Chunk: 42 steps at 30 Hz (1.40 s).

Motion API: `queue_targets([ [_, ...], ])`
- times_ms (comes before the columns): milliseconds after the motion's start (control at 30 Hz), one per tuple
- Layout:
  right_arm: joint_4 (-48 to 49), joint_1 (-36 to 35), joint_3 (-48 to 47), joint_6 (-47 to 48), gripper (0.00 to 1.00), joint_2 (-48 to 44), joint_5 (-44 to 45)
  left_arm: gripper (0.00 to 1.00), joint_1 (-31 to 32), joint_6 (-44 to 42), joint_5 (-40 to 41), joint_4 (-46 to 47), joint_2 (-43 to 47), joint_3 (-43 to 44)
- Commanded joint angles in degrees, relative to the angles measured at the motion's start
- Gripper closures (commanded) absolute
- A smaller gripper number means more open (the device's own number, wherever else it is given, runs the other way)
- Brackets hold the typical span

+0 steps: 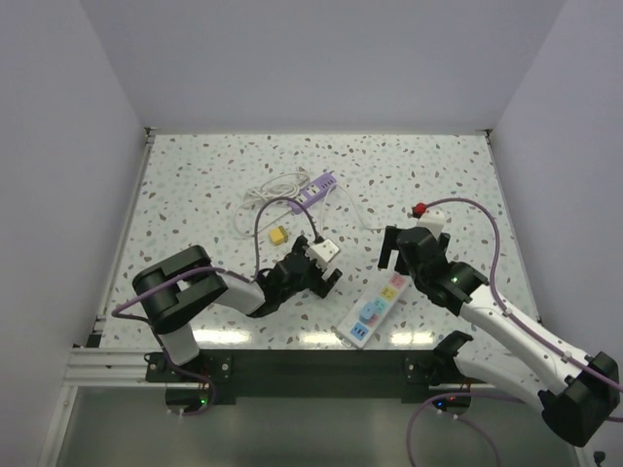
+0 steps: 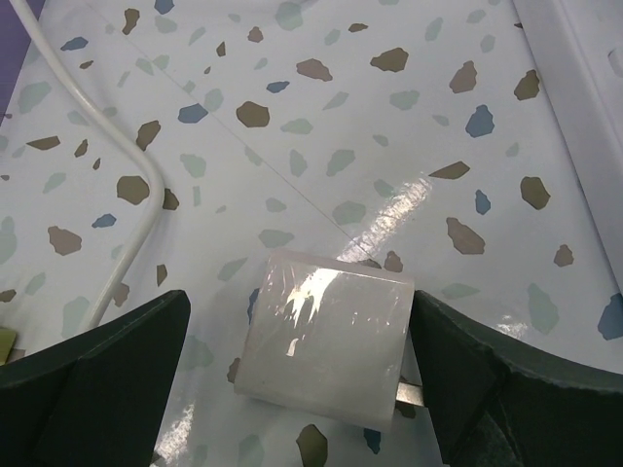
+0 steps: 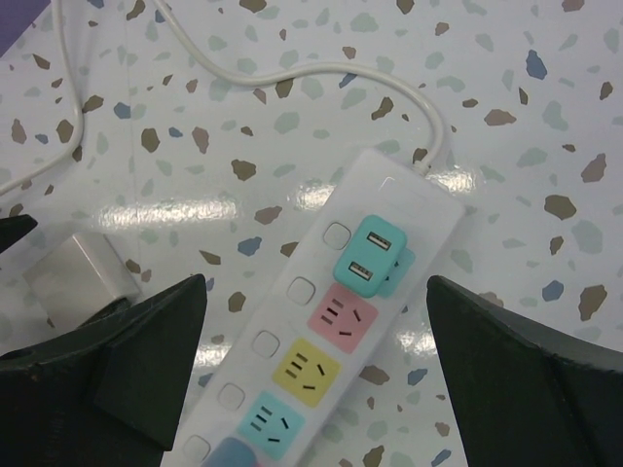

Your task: Insert the plug

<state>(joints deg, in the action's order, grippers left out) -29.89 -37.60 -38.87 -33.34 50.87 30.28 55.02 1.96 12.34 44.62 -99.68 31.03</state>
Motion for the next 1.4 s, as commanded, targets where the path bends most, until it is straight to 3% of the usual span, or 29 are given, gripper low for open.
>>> queue_targets([
  [0,2.2,-0.4,0.2,1.0,0.01,-0.2,-0.7,0.00,-1.0,0.2,1.8,-1.3,-1.2,0.4],
  [167,2.9,-0.4,0.3,1.5,0.01,0.0,-0.8,0.09,-1.0,-0.2,0.0,-3.1,-2.9,1.2],
  [200,3.0,-0.4,0.3,1.8,0.01,0.0,-1.0,0.17,-1.0,-0.1,-0.1,-3.0,-2.8,1.1],
  [367,3.9,-0.4,-0.8,3.7,0.01,0.0,-2.9,0.44,-1.0,-0.4,-0.8,-1.8,-3.4,-0.2],
  [400,4.2,-0.4,-0.9,4.4,0.01,-0.2,-3.5,0.56,-1.0,-0.4,-0.7,-1.4,-3.5,-0.4],
  [467,5.4,-0.4,-1.1,5.1,0.01,-0.7,-5.5,0.68,-1.0,-0.6,-1.0,0.5,-3.0,-1.6],
  [500,6.0,-0.4,-1.1,6.1,0.01,-1.1,-6.5,0.82,-1.0,-0.7,-1.1,1.6,-2.5,-2.2],
  [600,9.8,-0.3,-0.7,7.9,0.02,-2.2,-11.4,1.00,-1.0,-1.3,-2.0,5.5,0.5,-5.5],
  [800,18.5,-0.4,1.1,11.5,0.05,-2.3,-27.9,1.00,-1.0,-3.8,-5.1,11.7,10.3,-11.2],
  [1000,25.2,-0.5,2.6,12.7,0.09,-0.3,-40.1,1.00,-0.7,-5.4,-14.7,17.2,20.7,-15.8],
  [1233,29.7,-0.7,4.4,10.8,0.14,2.0,-47.4,1.00,2.4,-7.8,-22.5,16.2,27.9,-16.5],
  [1367,31.5,-0.9,5.1,9.4,0.14,2.7,-49.0,1.00,6.2,-11.5,-22.2,14.0,29.3,-15.1],
])
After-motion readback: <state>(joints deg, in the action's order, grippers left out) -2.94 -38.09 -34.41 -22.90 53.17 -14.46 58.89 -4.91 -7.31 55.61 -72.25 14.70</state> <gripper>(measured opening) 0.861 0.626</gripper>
